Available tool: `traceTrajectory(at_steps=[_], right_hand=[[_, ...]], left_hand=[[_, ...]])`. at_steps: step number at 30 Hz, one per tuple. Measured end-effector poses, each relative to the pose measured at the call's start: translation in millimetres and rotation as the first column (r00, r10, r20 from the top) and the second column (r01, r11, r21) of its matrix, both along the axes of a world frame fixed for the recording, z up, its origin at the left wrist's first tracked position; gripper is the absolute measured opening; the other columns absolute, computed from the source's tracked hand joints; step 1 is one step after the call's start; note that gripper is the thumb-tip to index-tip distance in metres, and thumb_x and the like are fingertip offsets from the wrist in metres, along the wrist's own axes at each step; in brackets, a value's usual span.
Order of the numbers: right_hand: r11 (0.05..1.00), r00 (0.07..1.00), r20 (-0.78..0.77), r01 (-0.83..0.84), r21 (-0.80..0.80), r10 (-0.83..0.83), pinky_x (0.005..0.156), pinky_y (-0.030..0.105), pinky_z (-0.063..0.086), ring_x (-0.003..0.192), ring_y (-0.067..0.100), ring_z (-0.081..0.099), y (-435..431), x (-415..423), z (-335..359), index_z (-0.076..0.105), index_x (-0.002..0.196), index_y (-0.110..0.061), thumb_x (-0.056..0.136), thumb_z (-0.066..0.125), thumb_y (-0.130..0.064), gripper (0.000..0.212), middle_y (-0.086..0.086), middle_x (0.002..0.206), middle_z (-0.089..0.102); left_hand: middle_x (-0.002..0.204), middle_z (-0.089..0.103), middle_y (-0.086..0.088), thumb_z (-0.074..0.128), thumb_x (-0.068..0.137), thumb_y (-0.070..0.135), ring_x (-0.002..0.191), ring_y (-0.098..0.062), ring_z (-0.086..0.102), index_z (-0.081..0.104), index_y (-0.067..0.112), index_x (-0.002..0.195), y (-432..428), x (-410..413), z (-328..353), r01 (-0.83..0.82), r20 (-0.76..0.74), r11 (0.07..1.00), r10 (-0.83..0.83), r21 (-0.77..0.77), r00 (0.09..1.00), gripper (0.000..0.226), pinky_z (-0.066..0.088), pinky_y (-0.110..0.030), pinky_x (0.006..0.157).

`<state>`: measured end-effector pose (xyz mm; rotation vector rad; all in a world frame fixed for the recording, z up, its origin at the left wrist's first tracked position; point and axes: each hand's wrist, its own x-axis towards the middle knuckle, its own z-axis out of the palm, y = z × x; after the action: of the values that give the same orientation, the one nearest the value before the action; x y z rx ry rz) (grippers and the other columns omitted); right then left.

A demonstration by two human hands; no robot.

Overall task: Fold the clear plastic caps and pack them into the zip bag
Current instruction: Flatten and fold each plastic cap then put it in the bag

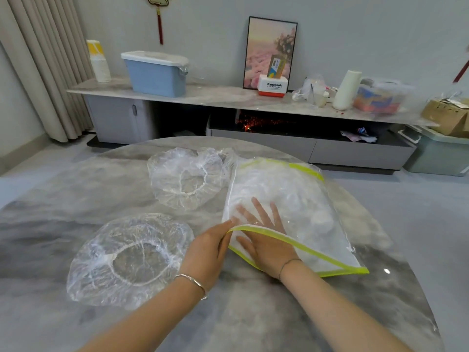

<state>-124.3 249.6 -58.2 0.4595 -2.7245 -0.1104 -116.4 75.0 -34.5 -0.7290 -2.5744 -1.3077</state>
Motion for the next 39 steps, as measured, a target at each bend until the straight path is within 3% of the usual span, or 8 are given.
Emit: traceTrajectory(at_steps=[6,11,15,19,25,30,34,39], right_hand=[[0.935,0.918,0.249,0.245,0.257,-0.309,0.097,0.047,-0.035,0.133,0.021,-0.036,14,-42,-3,-0.015,0.147,-0.037,0.090,-0.007,-0.056,0.060,-0.013,0.146,-0.036],[0.968,0.942,0.229,0.224,0.115,-0.245,0.103,0.037,-0.028,0.145,0.020,-0.009,2,-26,2,0.002,0.150,-0.035,0.073,-0.018,-0.055,0.081,-0.011,0.155,-0.012],[0.990,0.965,0.225,0.138,0.012,-0.137,0.110,0.030,-0.013,0.144,0.021,0.018,1,25,13,0.036,0.144,-0.029,0.091,-0.010,-0.056,0.074,-0.006,0.155,0.021],[0.989,0.910,0.388,0.143,0.033,-0.144,0.112,0.027,-0.006,0.134,0.016,0.040,4,85,10,0.041,0.140,-0.030,0.096,-0.006,-0.055,0.069,-0.007,0.146,0.041],[1.000,0.911,0.412,0.008,0.011,-0.012,0.109,0.031,0.012,0.129,0.013,0.042,-18,144,25,0.040,0.136,-0.031,0.097,0.021,-0.050,0.047,-0.009,0.139,0.049],[0.979,0.849,0.490,-0.193,-0.064,0.200,0.115,0.029,-0.002,0.143,0.014,0.012,-39,173,37,0.009,0.148,-0.040,0.074,0.041,-0.036,0.081,-0.008,0.156,0.018],[0.923,0.855,0.420,-0.375,0.091,0.305,0.097,0.027,0.047,0.116,0.002,0.056,-49,194,34,0.061,0.117,-0.035,0.059,0.055,-0.037,0.058,-0.014,0.126,0.060],[0.962,0.907,0.330,-0.215,-0.168,0.260,0.073,0.018,0.049,0.079,0.002,0.061,-52,215,44,0.072,0.087,-0.031,0.084,0.044,-0.034,0.028,-0.019,0.095,0.070]], left_hand=[[0.128,0.059,0.005,0.045,0.097,0.021,0.117,-0.012,0.056,0.058,0.019,0.127,1,2,-2,-0.026,0.012,1.000,0.026,0.013,1.000,0.032,0.036,-0.011,0.093],[0.154,0.020,0.009,0.041,0.097,0.041,0.138,-0.009,0.027,0.023,0.027,0.147,-9,4,-3,0.026,0.094,0.982,-0.008,-0.186,0.996,0.055,0.021,-0.019,0.109],[0.158,0.005,0.005,-0.018,0.059,0.087,0.145,-0.020,0.009,-0.001,0.023,0.150,-49,17,-8,-0.084,0.069,0.847,0.141,-0.525,0.988,0.112,0.008,-0.036,0.117],[0.156,-0.017,0.000,0.010,0.081,0.075,0.145,-0.027,-0.010,-0.018,0.022,0.147,-94,41,-13,-0.059,0.170,0.606,0.314,-0.794,0.934,0.089,0.001,-0.047,0.116],[0.154,-0.022,0.008,-0.009,0.026,0.100,0.144,-0.019,-0.016,-0.017,0.028,0.147,-130,87,-7,0.228,0.330,0.571,0.081,-0.789,0.940,0.141,-0.004,-0.039,0.116],[0.147,-0.016,0.022,0.021,0.048,0.094,0.144,-0.011,-0.010,-0.001,0.034,0.148,-123,125,5,0.427,0.388,0.604,-0.203,-0.673,0.899,0.119,-0.006,-0.029,0.114],[0.152,0.001,0.023,0.020,0.044,0.096,0.140,0.001,-0.006,0.014,0.034,0.148,-111,155,2,0.487,0.360,0.647,-0.330,-0.587,0.873,0.121,-0.010,-0.025,0.113],[0.149,0.017,0.016,0.036,0.059,0.091,0.138,-0.005,-0.006,0.023,0.034,0.145,-109,170,-9,0.370,0.148,0.666,-0.366,-0.648,0.919,0.105,-0.013,-0.037,0.115]])
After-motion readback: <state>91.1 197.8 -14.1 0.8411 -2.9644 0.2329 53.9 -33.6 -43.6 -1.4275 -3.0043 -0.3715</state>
